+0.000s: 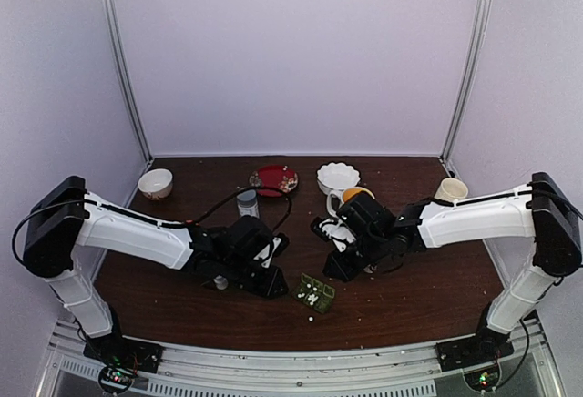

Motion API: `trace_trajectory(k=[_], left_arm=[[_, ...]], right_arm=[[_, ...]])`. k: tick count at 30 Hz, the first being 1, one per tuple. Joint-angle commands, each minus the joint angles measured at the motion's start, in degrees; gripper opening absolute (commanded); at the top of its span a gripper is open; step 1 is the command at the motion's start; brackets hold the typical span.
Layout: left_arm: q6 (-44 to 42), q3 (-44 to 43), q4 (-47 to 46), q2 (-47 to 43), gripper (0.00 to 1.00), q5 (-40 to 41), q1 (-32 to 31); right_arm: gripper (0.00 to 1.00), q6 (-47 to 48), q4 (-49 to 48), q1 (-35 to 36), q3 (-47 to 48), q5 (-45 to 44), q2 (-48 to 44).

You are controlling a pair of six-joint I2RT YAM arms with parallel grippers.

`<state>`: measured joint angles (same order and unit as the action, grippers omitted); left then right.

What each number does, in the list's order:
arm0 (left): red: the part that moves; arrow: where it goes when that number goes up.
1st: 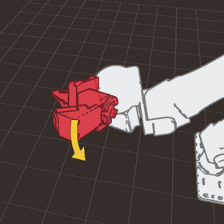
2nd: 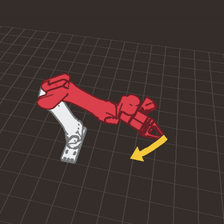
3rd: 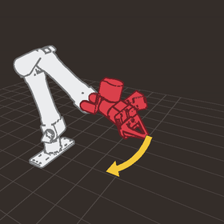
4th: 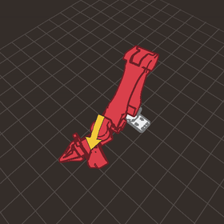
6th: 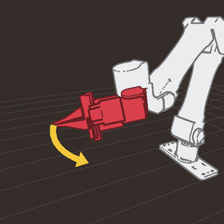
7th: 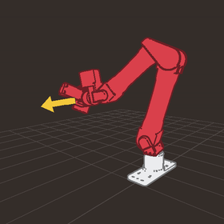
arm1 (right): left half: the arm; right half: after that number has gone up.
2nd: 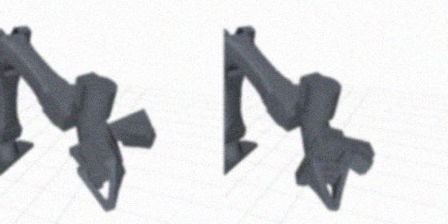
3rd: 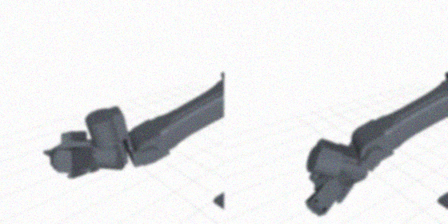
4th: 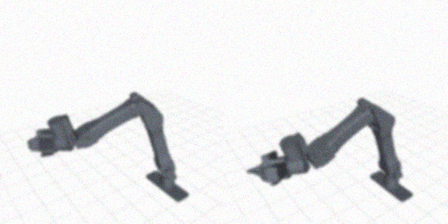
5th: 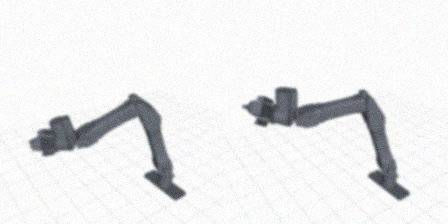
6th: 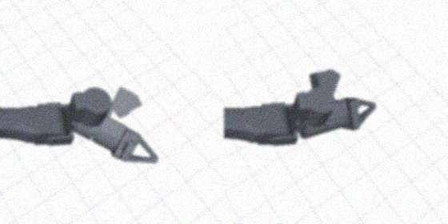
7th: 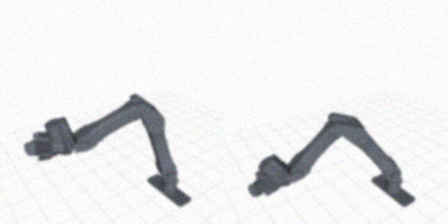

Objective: Sort the pills into containers
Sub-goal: Adjust the pill container at the center of the board.

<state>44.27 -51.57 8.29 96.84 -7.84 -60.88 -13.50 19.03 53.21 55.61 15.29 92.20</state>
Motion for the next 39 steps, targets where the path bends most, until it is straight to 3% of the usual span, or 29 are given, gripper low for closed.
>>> trace_trajectory(k=[1, 3, 4, 19, 32, 39], left_arm=[[2.90, -1.73, 0.09, 0.21, 0.16, -2.50, -0.83], [4.14, -1.54, -0.08, 0.59, 0.02, -3.77, -1.34], [4.88, -1.47, -0.24, 0.97, 0.00, -4.42, -1.61], [7.23, -2.95, -6.99, 7.62, 0.00, -11.15, -2.51], [6.75, -4.74, -10.05, 10.61, 0.00, -9.19, -0.35], [6.70, -4.77, -10.18, 10.87, 0.00, -8.18, -0.29]], right_arm=[[0.10, -1.44, -3.56, 0.84, -0.21, -0.70, 0.98], [0.09, -2.07, -4.75, 0.93, -0.73, -0.21, 1.33], [0.09, -2.23, -5.01, 1.06, -0.84, -0.14, 1.64], [0.03, -3.26, -6.43, 1.71, -2.06, 0.95, 5.05], [0.03, -4.77, -8.05, 1.73, -5.10, 3.84, 4.21], [0.03, -4.95, -6.72, -0.36, -4.49, 1.12, 4.39]])
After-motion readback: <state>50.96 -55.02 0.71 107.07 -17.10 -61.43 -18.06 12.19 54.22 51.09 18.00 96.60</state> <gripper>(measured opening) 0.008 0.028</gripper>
